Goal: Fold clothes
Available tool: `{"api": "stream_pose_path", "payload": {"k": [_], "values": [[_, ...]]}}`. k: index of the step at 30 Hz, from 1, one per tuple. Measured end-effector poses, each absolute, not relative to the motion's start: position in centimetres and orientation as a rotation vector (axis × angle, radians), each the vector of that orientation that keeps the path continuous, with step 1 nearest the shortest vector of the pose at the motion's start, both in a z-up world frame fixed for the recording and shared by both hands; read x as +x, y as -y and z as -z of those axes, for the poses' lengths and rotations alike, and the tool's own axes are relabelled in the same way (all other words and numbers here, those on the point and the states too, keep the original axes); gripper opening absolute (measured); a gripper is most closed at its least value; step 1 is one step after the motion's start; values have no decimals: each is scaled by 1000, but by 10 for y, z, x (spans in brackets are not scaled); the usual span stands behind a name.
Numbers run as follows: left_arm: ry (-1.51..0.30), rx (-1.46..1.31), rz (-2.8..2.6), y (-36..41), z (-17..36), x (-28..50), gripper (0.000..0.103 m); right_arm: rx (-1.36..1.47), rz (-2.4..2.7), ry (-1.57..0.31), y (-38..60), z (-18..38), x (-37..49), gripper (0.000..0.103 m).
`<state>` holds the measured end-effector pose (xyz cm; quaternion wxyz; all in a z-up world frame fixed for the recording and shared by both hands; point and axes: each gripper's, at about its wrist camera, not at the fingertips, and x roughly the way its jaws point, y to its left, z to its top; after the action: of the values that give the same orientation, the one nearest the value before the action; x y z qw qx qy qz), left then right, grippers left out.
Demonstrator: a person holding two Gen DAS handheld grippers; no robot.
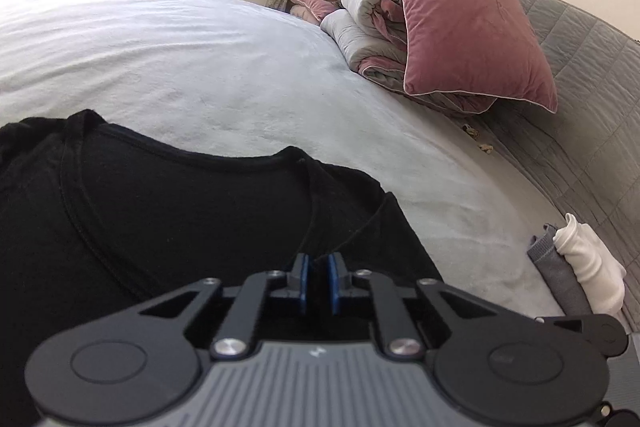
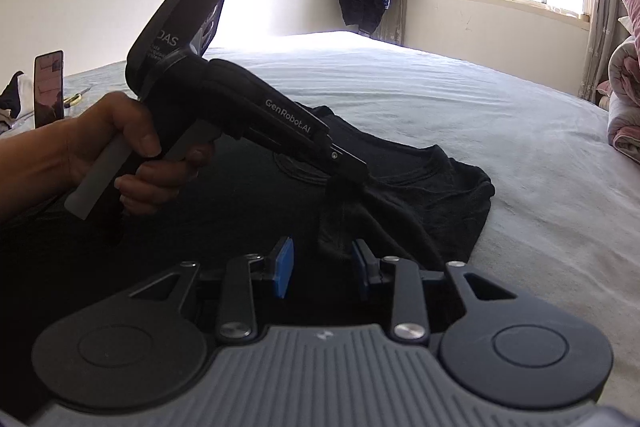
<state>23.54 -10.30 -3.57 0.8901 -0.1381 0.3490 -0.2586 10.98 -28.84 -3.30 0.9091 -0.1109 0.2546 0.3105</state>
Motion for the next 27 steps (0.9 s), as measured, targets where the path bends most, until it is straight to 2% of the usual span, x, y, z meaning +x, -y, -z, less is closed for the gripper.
{"api": "stream_pose_path", "payload": {"k": [1,3,9,10,11,12,13,14,18,19,20,24,27], "values": [[-725,-289,531,104,35,235,2,-244,-620,-546,286,36,113,6],[-723,-297,518,104,32,236,2,-200,-604,-562,292,35,117,3],[-723,-246,476,107,15,236,4,20,-645,-518,329,21,117,3],[-735,-204,449,110,16,236,7,33,-662,-521,331,20,117,5],[-750,-156,415,112,17,236,18,30,-682,-542,330,21,117,7],[-748,-137,398,112,18,235,24,9,-704,-573,325,23,118,16],[-742,-125,385,112,18,234,31,-15,-720,-601,321,25,118,19],[-735,-112,372,111,18,233,32,-49,-722,-619,319,27,117,21],[-668,-165,472,115,8,227,31,-16,-665,-605,334,26,115,32],[-660,-181,526,118,7,226,15,5,-645,-592,340,25,115,32],[-654,-200,586,122,6,226,6,26,-625,-578,346,24,115,32],[-664,-212,772,135,16,208,5,83,-520,-573,363,25,120,32],[-748,-145,867,149,37,195,6,136,-434,-591,375,29,128,32]]}}
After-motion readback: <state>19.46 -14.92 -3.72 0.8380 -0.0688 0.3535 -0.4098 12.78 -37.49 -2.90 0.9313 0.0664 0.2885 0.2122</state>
